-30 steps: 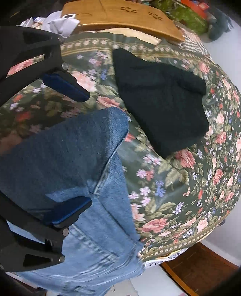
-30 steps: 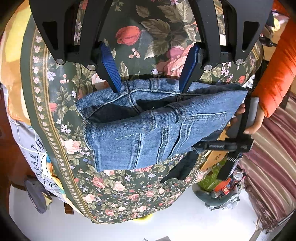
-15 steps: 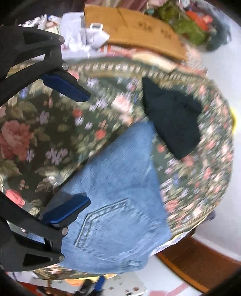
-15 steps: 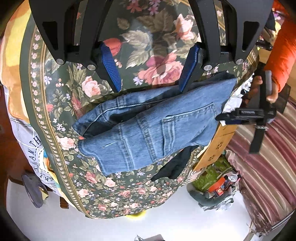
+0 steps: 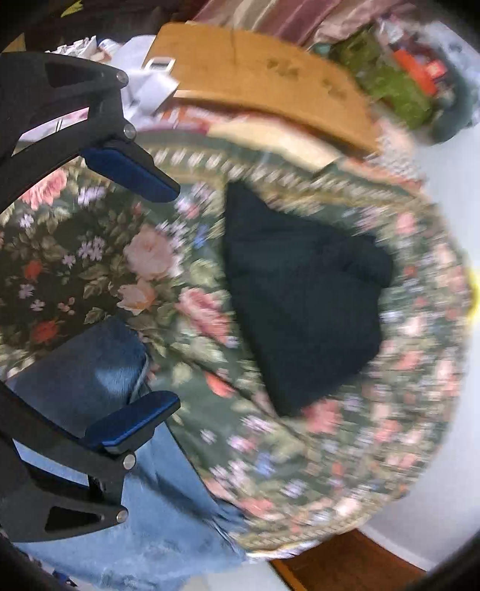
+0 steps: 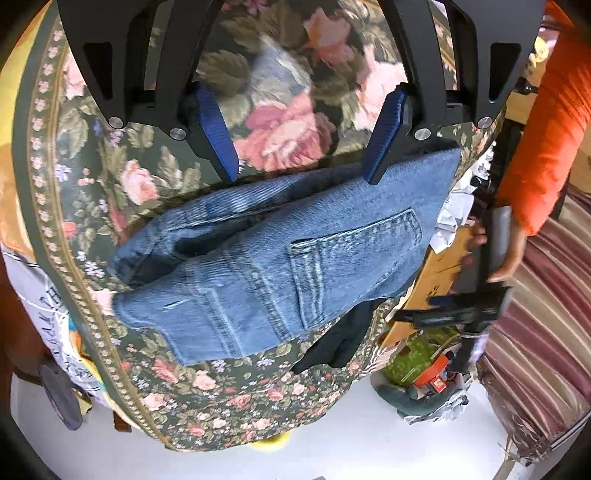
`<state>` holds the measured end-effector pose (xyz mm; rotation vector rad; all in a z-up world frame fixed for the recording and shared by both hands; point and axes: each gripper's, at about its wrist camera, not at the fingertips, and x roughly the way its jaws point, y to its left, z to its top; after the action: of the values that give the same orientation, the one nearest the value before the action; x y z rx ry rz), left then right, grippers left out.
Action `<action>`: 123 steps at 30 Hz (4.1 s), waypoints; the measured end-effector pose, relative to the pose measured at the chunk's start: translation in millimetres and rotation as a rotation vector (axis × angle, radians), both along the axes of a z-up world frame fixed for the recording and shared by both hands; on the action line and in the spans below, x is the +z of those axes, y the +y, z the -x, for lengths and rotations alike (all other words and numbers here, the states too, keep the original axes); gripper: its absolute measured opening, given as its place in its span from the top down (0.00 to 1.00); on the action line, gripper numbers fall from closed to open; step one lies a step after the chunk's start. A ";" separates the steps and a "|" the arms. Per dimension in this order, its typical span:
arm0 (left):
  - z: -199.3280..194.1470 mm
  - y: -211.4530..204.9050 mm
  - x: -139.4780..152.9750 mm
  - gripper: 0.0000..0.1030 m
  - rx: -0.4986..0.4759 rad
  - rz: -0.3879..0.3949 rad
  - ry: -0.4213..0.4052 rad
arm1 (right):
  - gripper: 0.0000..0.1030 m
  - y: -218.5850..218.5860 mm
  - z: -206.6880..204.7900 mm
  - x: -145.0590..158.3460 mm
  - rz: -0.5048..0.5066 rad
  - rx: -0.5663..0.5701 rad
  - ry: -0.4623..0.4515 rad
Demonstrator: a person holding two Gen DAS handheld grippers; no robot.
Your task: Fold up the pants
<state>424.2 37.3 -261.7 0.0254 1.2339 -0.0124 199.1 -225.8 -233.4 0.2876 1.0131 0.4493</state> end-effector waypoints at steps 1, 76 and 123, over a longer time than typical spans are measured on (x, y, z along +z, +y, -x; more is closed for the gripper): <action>0.7 -4.3 -18.4 0.00 -0.033 -0.021 0.047 | 0.36 1.6 -1.1 0.0 0.000 0.004 -0.002; 83.1 -123.1 83.0 0.04 -0.270 0.097 -0.287 | 0.37 -77.9 -71.8 18.4 0.177 -0.034 -0.160; 66.0 -84.1 112.0 0.73 -0.272 0.289 -0.226 | 0.86 9.6 -95.2 63.0 0.017 0.151 -0.215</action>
<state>358.2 -46.8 -149.7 -0.0556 0.9860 -0.4135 294.3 -216.2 -170.4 0.1435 0.8308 0.5953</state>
